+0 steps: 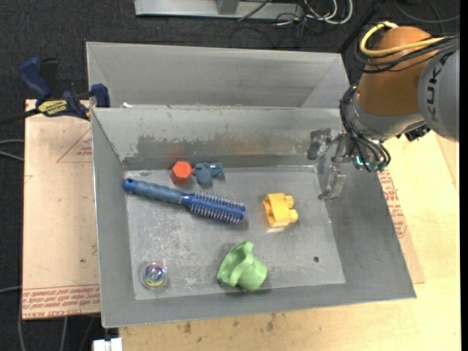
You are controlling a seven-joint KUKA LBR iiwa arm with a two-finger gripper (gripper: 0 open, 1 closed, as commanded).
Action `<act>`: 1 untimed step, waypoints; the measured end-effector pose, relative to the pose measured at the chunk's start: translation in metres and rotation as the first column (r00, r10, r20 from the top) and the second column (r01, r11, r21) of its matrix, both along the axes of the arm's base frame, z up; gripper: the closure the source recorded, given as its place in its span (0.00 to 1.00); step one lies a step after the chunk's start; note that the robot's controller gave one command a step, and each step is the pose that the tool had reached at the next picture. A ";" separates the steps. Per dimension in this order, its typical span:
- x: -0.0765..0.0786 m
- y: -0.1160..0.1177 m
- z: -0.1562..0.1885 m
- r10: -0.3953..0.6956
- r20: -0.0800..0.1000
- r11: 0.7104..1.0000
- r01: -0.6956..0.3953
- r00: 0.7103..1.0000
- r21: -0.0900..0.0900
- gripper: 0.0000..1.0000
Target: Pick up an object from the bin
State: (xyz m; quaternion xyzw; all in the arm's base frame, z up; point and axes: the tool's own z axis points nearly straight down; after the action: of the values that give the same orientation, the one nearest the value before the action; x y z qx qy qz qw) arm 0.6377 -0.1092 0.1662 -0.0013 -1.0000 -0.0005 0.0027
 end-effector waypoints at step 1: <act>-0.045 0.066 -0.101 -0.099 -0.003 0.995 0.099 0.995 0.003 0.00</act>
Offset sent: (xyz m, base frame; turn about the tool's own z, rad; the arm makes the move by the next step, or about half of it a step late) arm -0.0420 0.0610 -0.0962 0.1041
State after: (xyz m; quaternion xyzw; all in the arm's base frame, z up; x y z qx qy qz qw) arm 0.5931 -0.0436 0.0650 -0.0511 -0.9987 -0.0021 0.0039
